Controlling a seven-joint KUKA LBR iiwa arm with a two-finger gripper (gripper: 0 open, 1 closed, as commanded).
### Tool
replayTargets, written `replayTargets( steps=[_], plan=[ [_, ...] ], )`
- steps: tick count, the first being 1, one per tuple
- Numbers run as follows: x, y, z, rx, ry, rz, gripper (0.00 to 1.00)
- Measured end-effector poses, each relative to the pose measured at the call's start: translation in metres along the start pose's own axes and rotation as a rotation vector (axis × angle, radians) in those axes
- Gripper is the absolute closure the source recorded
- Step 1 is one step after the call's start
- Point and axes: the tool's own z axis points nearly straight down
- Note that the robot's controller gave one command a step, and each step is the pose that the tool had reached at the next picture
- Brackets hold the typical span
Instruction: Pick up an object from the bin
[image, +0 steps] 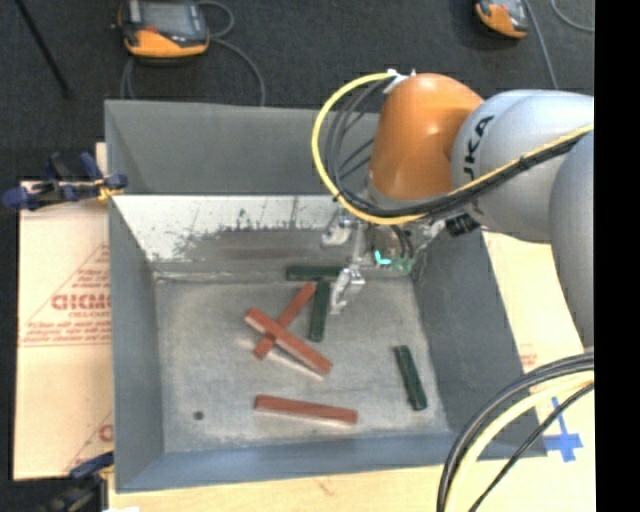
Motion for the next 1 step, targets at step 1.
replayTargets(
  steps=[1],
  plan=[
    [-0.0018, 0.0, -0.0052, 0.0, -0.008, 0.0, 0.0]
  ],
)
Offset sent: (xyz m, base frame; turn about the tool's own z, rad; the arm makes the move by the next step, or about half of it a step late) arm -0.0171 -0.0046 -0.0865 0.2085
